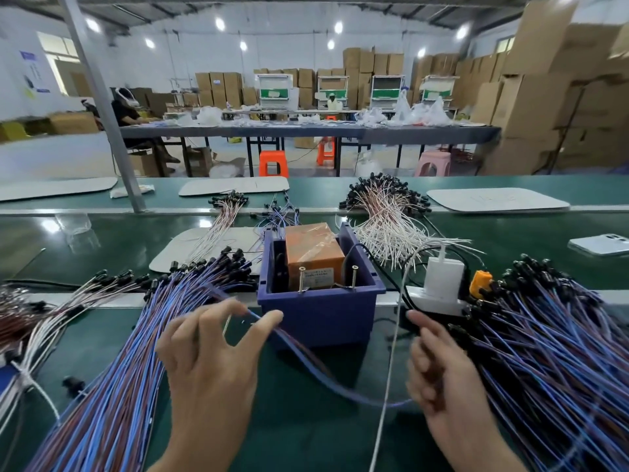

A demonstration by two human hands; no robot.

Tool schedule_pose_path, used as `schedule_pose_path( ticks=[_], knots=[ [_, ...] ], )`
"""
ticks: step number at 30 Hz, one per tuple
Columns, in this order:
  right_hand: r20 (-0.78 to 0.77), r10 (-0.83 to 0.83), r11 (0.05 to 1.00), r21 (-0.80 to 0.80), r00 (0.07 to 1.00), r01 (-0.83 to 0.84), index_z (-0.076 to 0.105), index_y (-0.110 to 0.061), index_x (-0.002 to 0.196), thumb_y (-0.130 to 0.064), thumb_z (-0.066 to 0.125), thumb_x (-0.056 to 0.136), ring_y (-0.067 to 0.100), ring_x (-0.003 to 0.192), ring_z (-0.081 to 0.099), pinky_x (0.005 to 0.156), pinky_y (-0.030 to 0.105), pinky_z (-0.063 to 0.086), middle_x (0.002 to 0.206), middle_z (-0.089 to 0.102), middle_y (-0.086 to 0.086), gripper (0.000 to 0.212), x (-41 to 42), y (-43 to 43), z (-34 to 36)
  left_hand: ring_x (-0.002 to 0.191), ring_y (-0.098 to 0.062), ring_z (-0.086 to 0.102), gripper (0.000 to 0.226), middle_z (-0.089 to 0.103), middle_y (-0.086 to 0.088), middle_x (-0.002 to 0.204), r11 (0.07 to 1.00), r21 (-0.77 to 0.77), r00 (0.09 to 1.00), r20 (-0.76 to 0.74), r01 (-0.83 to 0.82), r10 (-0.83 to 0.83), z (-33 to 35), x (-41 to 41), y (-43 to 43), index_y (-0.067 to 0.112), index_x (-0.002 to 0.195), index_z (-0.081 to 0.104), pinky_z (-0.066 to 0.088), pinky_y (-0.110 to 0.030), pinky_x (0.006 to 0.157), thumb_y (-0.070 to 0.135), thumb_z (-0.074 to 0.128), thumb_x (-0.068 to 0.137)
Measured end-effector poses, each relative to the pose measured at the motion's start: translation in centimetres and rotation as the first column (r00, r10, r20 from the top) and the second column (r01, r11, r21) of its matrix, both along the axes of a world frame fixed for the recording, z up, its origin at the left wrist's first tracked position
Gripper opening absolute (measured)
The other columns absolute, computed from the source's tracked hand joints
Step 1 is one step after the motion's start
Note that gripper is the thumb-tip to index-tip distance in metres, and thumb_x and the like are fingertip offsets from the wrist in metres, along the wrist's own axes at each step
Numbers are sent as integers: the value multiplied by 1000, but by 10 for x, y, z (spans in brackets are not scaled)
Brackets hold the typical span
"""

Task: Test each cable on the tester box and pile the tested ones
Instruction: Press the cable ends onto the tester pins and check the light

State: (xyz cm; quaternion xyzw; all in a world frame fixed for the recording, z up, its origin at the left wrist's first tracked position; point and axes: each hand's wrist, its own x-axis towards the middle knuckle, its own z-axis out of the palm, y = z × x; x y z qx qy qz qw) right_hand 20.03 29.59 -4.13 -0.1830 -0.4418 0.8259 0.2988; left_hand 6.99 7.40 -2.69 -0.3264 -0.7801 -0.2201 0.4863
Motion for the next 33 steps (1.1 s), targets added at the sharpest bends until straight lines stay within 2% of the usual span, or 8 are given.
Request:
schedule_pose_path(
  ticks=[4, 7, 15, 19, 23, 25, 29, 33],
  knots=[
    [118, 289, 944, 129, 950, -303, 74, -23, 109, -33, 63, 81, 13, 36, 35, 36, 17, 25, 63, 52, 3, 33, -7, -24, -6, 93, -23, 45, 37, 54, 1, 104, 976, -70, 978, -17, 206, -208, -4, 16, 12, 27, 114, 77, 34, -35, 84, 8, 58, 89],
    [159, 357, 913, 149, 921, -380, 75, -24, 112, -41, 64, 84, 13, 38, 37, 37, 19, 24, 63, 52, 3, 34, -11, -35, -7, 93, -17, 55, 31, 68, 2, 104, 903, -126, 912, 31, 410, -410, -13, 32, 25, 24, 113, 77, 44, -32, 83, 20, 47, 106],
    [160, 239, 934, 233, 958, -272, 75, -26, 111, -55, 66, 84, 11, 42, 28, 42, 19, 21, 56, 36, 0, 41, -12, -37, -8, 90, -16, 66, 45, 68, 3, 110, 805, -268, 846, 243, 529, -475, -20, 44, 41, 21, 124, 72, 52, -26, 75, 21, 29, 110],
    [160, 119, 942, 292, 980, -162, 75, -25, 92, -51, 61, 82, 10, 41, 33, 38, 17, 23, 54, 42, 0, 31, -13, -40, -7, 94, -14, 66, 47, 67, 8, 117, 770, -347, 841, 296, 536, -452, -24, 35, 34, 23, 138, 61, 54, -26, 76, 21, 47, 94],
    [143, -18, 934, 355, 990, -34, 70, -23, 83, -42, 56, 88, 9, 37, 40, 37, 15, 26, 75, 71, 1, 25, -11, -35, -4, 96, -7, 60, 54, 62, 19, 109, 840, 113, 694, 511, 531, -507, -29, 30, 29, 23, 135, 60, 47, -20, 82, 1, 46, 87],
    [123, -46, 904, 427, 991, -11, 72, -26, 85, -39, 54, 91, 9, 36, 38, 37, 16, 27, 81, 72, 3, 23, -9, -36, -1, 100, -6, 59, 38, 58, 22, 105, 839, 259, 627, 567, 479, -533, -29, 32, 29, 28, 124, 62, 44, -14, 83, 10, 49, 94],
    [113, -56, 811, 585, 992, -21, 74, -37, 93, -40, 53, 94, 11, 38, 40, 39, 19, 33, 68, 69, 2, 21, -9, -44, -1, 105, -3, 54, 25, 57, 25, 105, 863, 200, 606, 638, 465, -475, -26, 37, 36, 36, 113, 61, 44, -16, 82, 47, 44, 99],
    [94, -6, 755, 653, 996, -58, 75, -33, 93, -36, 56, 93, 12, 40, 48, 42, 21, 40, 60, 57, -16, 20, -17, -56, -2, 98, 0, 54, 16, 58, 22, 105, 876, 217, 606, 650, 431, -459, -29, 36, 42, 38, 109, 63, 45, -24, 81, 42, 52, 99]
  ],
)
